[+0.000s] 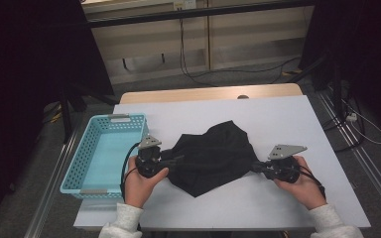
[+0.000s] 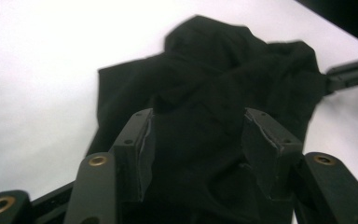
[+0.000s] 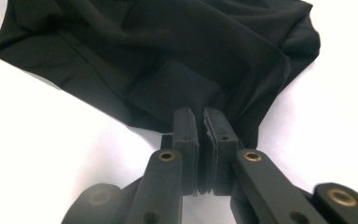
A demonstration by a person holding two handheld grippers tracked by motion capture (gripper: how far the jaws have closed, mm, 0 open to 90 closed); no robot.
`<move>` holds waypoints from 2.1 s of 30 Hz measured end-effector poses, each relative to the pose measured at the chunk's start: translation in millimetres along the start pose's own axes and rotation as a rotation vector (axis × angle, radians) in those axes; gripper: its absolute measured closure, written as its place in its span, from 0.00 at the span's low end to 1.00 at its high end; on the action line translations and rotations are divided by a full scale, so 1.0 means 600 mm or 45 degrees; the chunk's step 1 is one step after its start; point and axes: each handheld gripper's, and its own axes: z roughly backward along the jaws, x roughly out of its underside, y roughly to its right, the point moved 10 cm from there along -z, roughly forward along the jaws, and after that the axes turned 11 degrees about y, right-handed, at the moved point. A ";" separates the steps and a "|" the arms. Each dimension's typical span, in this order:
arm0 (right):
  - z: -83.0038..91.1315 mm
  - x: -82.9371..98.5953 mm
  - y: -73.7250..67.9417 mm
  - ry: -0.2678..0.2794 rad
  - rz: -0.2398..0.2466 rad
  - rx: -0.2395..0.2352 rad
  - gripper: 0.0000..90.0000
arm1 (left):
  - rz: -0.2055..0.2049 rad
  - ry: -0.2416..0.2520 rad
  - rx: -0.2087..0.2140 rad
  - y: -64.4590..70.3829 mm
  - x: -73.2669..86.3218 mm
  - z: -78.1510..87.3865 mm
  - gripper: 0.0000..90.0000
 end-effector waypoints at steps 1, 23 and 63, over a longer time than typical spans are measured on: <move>-0.001 0.001 -0.001 -0.005 0.001 -0.001 0.94 | -0.007 -0.016 0.014 0.006 0.006 0.000 0.49; -0.007 -0.002 0.002 -0.006 -0.010 0.027 0.77 | -0.073 -0.163 0.028 0.019 0.075 -0.018 0.45; -0.014 0.005 0.006 -0.015 -0.088 0.095 0.52 | -0.100 -0.147 0.102 0.039 0.067 0.006 0.52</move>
